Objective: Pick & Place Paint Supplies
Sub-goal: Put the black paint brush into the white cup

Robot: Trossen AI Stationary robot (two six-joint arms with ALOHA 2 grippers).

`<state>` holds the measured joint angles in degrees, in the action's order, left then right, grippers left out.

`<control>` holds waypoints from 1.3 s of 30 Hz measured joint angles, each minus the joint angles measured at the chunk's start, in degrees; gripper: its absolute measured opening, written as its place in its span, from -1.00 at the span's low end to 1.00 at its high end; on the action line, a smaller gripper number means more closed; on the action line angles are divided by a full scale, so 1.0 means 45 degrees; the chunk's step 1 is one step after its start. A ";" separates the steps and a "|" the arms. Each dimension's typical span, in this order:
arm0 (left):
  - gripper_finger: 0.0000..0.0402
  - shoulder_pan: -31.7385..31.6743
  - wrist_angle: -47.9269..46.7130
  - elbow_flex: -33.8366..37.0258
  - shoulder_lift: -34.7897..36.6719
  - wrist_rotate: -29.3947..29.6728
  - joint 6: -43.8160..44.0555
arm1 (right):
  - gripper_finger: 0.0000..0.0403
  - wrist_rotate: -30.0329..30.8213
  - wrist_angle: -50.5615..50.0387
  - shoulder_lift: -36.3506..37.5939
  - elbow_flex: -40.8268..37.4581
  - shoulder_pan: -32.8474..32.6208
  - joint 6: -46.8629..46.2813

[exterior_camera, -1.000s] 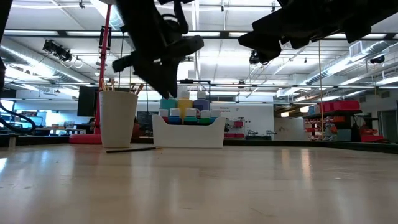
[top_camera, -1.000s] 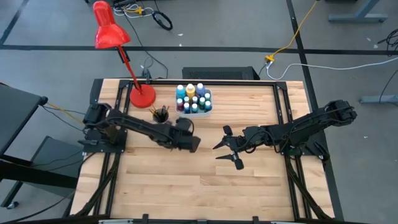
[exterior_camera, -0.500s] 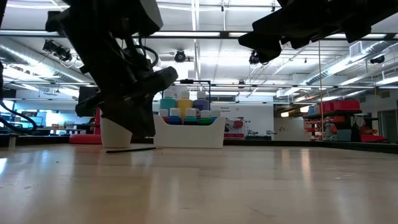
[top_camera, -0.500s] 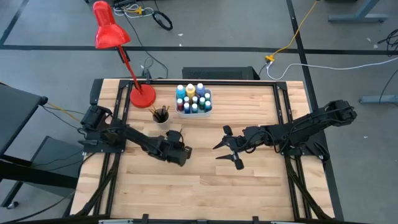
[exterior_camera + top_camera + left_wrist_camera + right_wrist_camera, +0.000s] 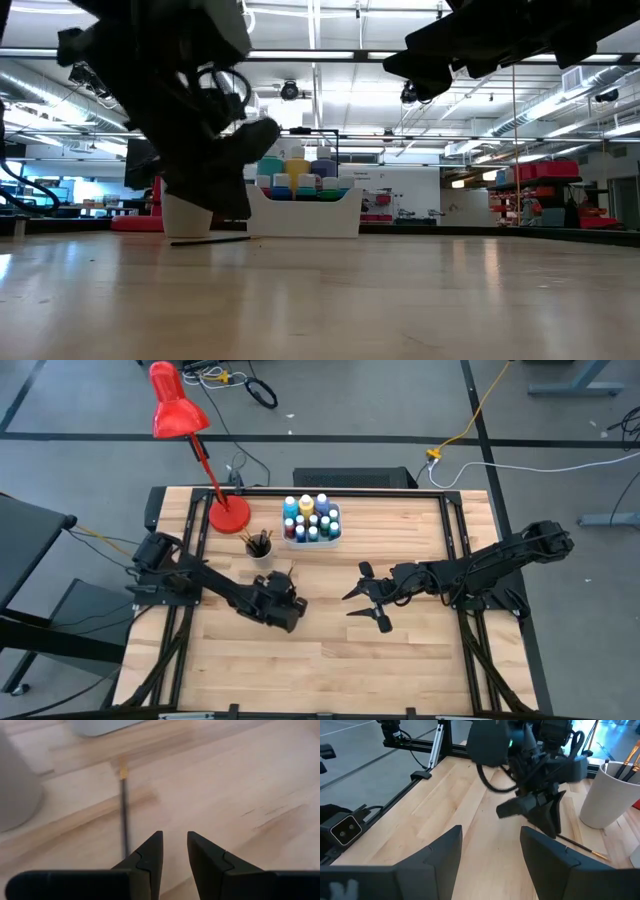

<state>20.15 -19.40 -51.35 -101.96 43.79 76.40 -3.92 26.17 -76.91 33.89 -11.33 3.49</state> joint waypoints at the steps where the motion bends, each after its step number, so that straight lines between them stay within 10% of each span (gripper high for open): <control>1: -0.51 0.0054 -0.0137 0.0024 -0.0119 0.0080 0.0057 | 0.03 0.0000 0.0000 -0.0004 0.0000 -0.0005 0.0000; 15: -0.51 0.0455 -0.0736 -0.0317 -0.1296 0.2283 0.0730 | 0.03 0.0000 0.0053 0.0000 -0.0005 0.0000 0.0000; 25: -0.51 0.0363 -0.2674 -0.0305 -0.1315 0.1727 0.3816 | 0.03 0.0002 0.0087 -0.0001 -0.0005 -0.0004 0.0005; 39: -0.51 0.0363 -0.1036 0.0057 -0.1320 0.1388 0.2883 | 0.03 0.0001 0.0096 0.0000 -0.0005 -0.0005 0.0008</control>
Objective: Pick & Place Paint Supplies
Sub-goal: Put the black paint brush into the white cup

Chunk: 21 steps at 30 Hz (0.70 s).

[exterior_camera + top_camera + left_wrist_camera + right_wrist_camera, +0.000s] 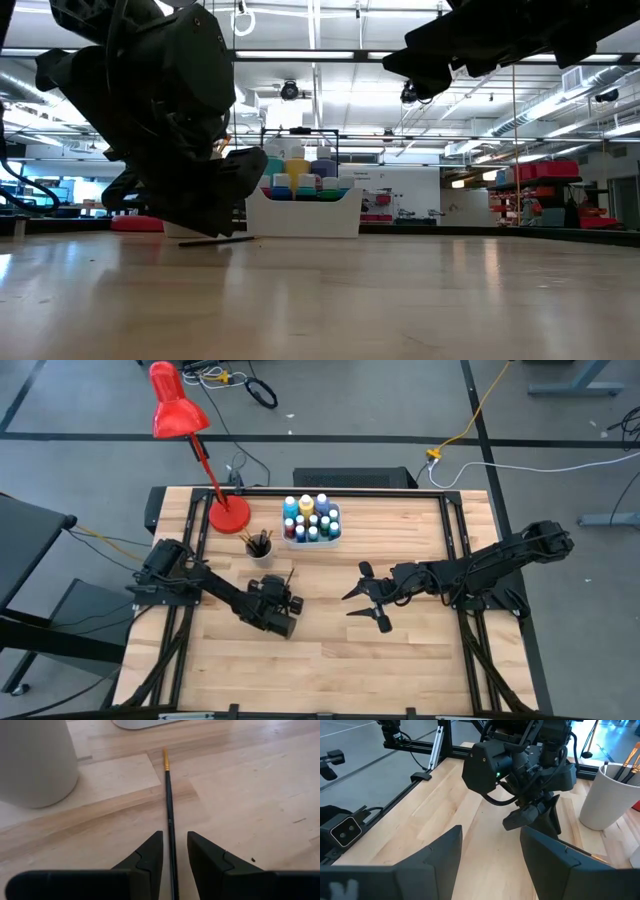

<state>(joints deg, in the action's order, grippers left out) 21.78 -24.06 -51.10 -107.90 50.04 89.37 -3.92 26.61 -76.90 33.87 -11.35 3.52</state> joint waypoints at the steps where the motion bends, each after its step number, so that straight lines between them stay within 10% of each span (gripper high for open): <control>1: -0.51 0.0000 0.0009 0.0002 0.0000 0.0030 -0.0009 | 0.03 -0.0001 0.0001 -0.0001 0.0000 0.0003 0.0003; 21: -0.65 -0.0115 0.0346 0.0002 -0.0001 -0.0982 -0.0385 | 0.03 -0.0001 0.0001 -0.0005 -0.0005 0.0005 -0.0008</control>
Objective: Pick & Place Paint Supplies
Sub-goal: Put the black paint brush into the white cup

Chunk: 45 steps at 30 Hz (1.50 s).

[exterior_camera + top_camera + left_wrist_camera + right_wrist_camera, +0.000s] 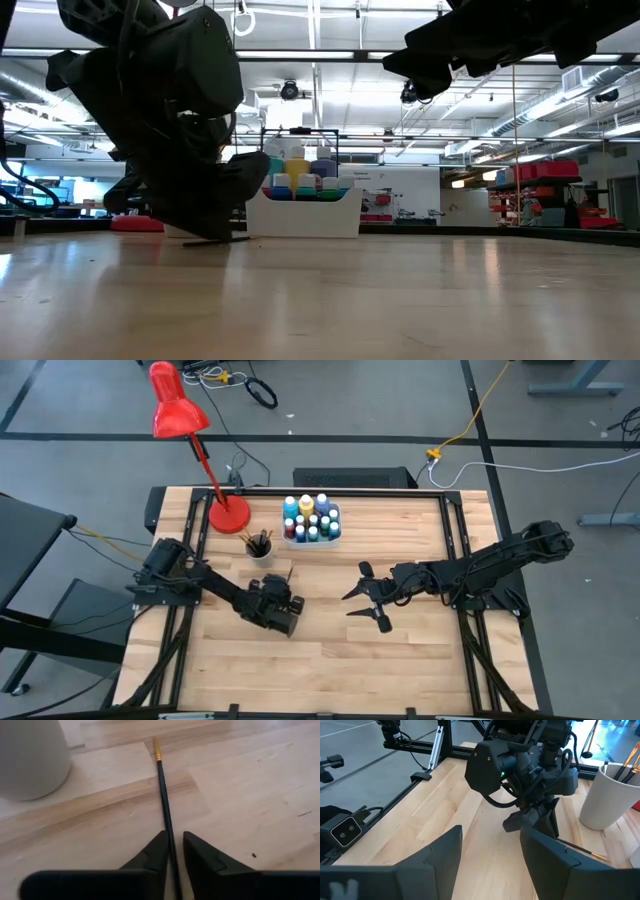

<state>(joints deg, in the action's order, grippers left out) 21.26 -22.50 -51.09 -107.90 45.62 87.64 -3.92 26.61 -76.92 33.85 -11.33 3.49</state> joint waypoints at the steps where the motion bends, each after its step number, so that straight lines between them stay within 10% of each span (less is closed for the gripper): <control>1: -0.71 0.0042 0.0115 -0.0002 -0.0125 0.0043 0.0005 | 0.03 0.0000 0.0000 0.0005 0.0000 0.0000 0.0000; 18: -0.96 0.1468 0.0969 -0.0347 -0.1801 0.2508 0.2358 | 0.03 0.0000 0.0087 0.0000 -0.0015 0.0000 -0.0238; 30: -0.93 0.1505 0.1337 -0.1588 -0.1748 0.1446 -0.1614 | 0.03 0.0011 0.0090 -0.0424 -0.0015 -0.0002 0.0420; 45: -0.92 0.1635 0.4954 -0.1593 -0.1762 0.0276 -0.7130 | 0.03 0.0252 0.1303 -0.5320 -0.0010 0.0947 0.3446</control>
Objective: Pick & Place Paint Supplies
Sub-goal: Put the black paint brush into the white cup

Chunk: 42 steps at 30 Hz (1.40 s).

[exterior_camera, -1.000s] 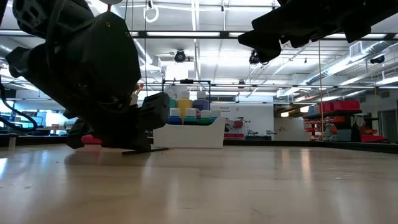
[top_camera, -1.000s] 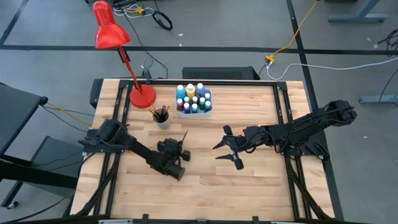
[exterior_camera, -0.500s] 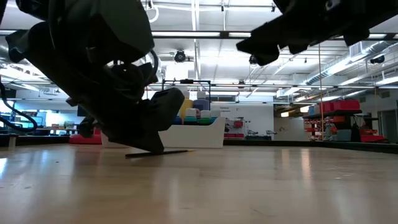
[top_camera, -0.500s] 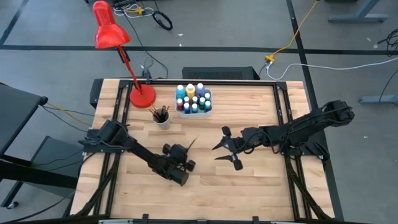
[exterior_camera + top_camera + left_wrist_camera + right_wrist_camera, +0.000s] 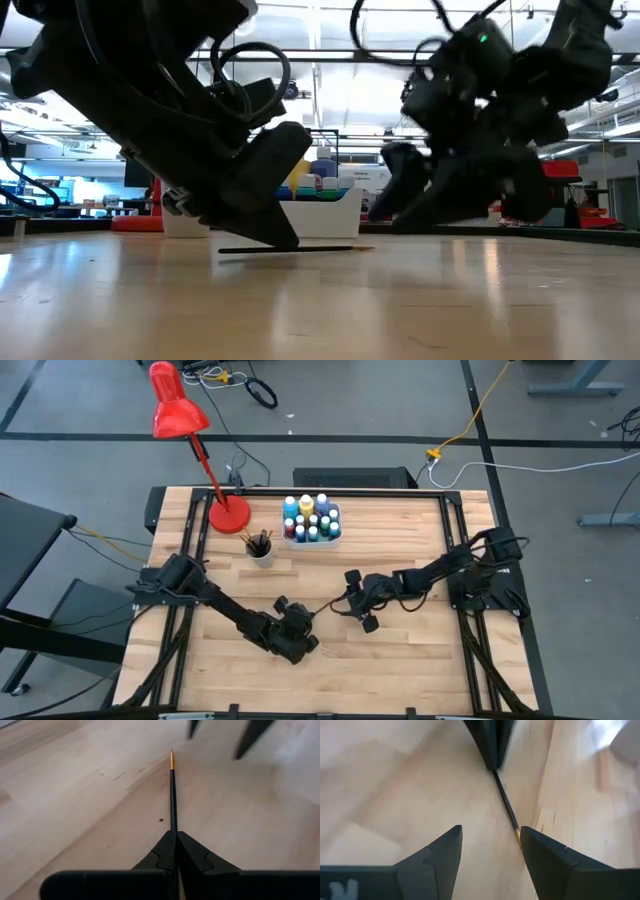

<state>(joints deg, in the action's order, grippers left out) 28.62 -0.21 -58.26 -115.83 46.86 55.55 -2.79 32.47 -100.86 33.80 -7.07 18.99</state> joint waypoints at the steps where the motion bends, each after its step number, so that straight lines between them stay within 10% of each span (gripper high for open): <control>1: -0.92 0.0003 0.0051 0.0000 0.0000 -0.0002 -0.0063 | 0.03 0.0092 0.0041 -0.0149 0.0000 0.0114 0.0007; 42: -0.92 -0.0010 0.1089 -0.0019 0.0052 0.0249 -0.1185 | -0.16 -0.0719 -0.0467 -0.0334 0.0015 0.1545 -0.0756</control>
<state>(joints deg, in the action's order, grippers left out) 28.58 4.69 -58.35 -115.60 47.99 50.22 -6.02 30.37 -102.37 33.87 -0.12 15.59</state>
